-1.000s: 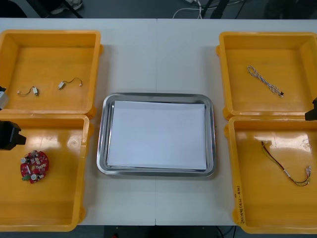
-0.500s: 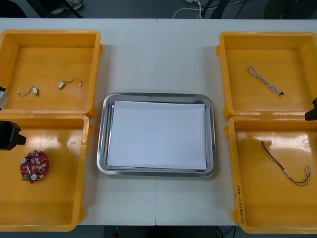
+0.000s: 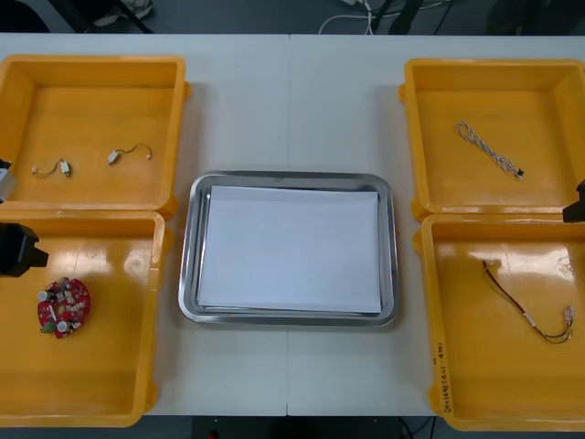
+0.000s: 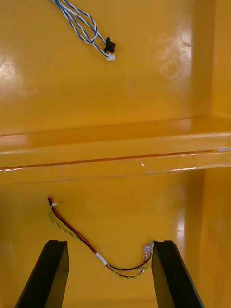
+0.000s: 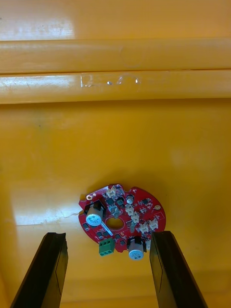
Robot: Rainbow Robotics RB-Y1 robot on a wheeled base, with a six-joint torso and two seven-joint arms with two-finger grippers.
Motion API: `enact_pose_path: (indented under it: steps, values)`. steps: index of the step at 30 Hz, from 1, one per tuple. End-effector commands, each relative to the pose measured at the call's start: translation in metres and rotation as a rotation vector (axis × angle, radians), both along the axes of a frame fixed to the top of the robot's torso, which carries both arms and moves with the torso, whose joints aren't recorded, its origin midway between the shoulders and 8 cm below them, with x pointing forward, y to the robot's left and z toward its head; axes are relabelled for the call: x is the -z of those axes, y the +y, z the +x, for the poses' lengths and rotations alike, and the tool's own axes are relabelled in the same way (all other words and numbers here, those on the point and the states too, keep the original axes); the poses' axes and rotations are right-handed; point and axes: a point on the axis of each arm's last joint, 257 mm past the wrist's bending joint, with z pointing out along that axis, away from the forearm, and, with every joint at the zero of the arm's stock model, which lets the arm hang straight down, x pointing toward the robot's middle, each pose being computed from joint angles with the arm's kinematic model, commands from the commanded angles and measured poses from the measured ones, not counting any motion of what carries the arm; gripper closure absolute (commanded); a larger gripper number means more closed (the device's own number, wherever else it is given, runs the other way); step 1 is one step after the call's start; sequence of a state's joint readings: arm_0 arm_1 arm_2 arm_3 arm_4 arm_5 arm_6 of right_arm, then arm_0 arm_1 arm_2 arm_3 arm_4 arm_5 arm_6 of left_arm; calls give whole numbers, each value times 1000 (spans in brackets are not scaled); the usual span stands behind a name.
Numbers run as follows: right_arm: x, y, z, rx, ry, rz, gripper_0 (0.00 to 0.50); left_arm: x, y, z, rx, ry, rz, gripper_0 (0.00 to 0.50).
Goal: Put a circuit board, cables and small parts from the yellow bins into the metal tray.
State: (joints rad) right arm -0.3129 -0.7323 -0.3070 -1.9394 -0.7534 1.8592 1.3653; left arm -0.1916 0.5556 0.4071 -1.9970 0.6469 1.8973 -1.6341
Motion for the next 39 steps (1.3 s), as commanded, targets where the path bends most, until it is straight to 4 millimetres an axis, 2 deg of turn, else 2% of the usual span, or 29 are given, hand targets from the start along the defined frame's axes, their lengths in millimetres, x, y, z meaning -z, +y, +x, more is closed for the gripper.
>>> enact_pose_path:
  steps: [1,25,30,31,32,39]
  values:
    - [-7,10,4,-76,-30,-33,0,-12,17,-2,35,-23,63,0]
    - [-7,10,4,-76,-30,-33,0,-12,17,-2,35,-23,63,0]
    - [-10,2,6,-63,-32,-57,0,-12,17,-2,35,-23,63,0]
    - [-11,1,7,-63,-36,-63,0,12,11,-15,32,35,30,0]
    - [-11,0,7,-60,-39,-61,0,13,11,-16,35,40,30,0]
    - [-7,0,5,-63,-34,-59,0,-3,14,-13,71,25,67,0]
